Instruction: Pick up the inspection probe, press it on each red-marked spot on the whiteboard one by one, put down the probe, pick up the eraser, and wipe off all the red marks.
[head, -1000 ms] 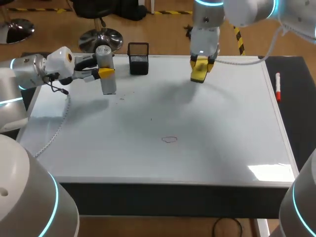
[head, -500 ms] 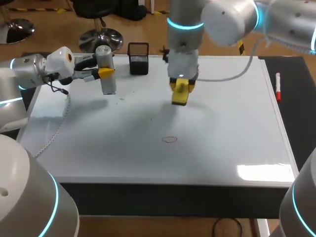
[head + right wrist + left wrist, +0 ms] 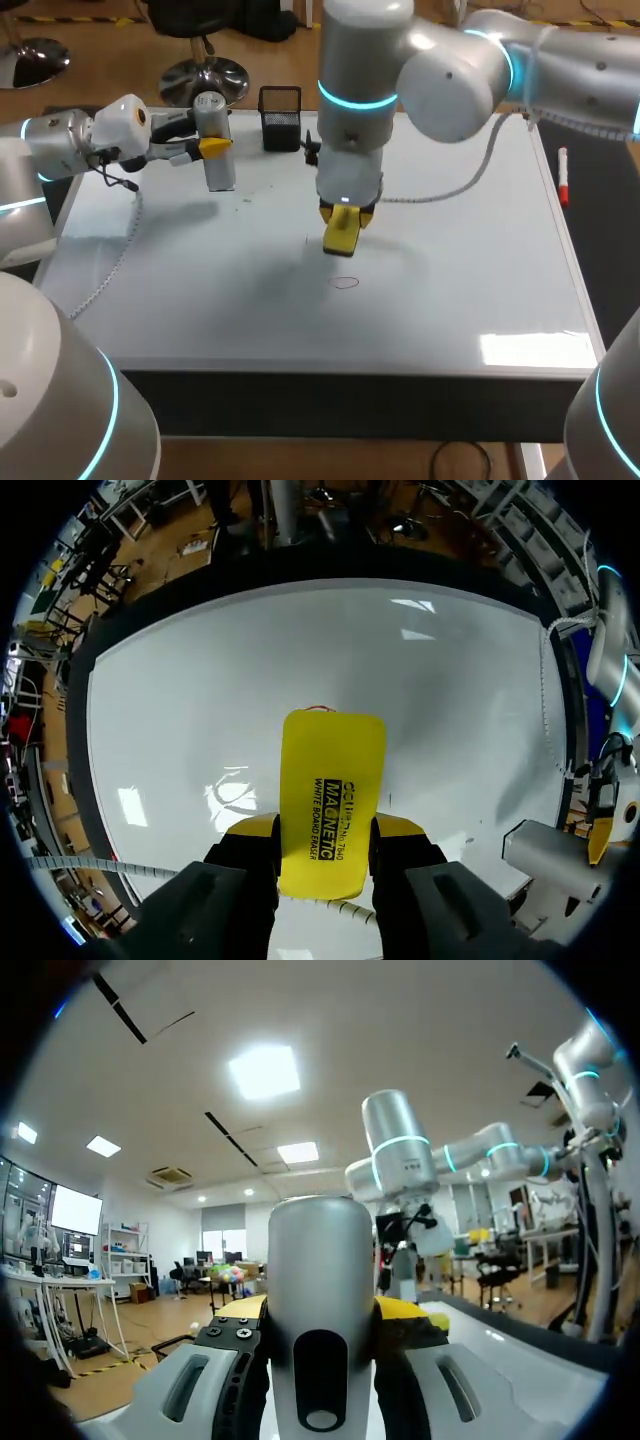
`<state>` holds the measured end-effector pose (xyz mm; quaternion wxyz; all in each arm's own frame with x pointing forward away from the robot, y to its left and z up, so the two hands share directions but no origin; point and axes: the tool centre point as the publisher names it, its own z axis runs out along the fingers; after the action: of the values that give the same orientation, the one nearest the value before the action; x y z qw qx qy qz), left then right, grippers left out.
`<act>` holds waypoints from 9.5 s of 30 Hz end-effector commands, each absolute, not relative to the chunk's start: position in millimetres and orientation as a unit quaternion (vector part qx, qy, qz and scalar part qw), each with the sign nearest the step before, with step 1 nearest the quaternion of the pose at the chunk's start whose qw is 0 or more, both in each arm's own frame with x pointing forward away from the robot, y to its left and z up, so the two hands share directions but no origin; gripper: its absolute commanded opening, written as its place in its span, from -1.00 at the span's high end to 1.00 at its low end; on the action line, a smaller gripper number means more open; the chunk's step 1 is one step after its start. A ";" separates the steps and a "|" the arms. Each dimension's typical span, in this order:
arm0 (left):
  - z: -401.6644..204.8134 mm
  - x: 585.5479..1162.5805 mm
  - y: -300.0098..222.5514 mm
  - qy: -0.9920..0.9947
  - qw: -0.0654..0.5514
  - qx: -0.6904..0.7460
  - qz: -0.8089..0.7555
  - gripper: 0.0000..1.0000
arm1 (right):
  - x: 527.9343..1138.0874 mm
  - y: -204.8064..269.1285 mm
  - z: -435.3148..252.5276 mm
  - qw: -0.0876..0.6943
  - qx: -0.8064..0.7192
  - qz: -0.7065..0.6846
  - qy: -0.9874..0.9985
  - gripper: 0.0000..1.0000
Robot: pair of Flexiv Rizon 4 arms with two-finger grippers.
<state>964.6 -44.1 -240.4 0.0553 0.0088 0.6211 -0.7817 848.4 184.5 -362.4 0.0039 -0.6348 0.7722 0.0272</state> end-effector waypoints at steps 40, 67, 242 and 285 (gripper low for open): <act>-239.4 963.5 -44.7 0.621 0.057 0.008 -0.782 1.00 | 809.7 207.8 -406.2 -0.013 -0.631 0.029 0.775 1.00; -239.4 963.5 -44.7 0.621 0.057 0.008 -0.782 1.00 | 801.9 201.7 -439.7 -0.026 -0.635 0.034 0.771 1.00; -239.4 963.5 -44.7 0.621 0.057 0.008 -0.782 1.00 | 1154.2 150.6 -431.3 -0.038 -0.733 0.062 0.676 1.00; -239.4 963.5 -44.7 0.621 0.057 0.008 -0.782 1.00 | 1133.2 96.1 -353.6 0.045 -0.589 0.101 0.801 -1.00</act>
<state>964.5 -44.1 -240.3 0.0553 0.0087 0.6213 -0.7816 1146.7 107.3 -380.0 0.0202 -0.5933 0.7953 0.1229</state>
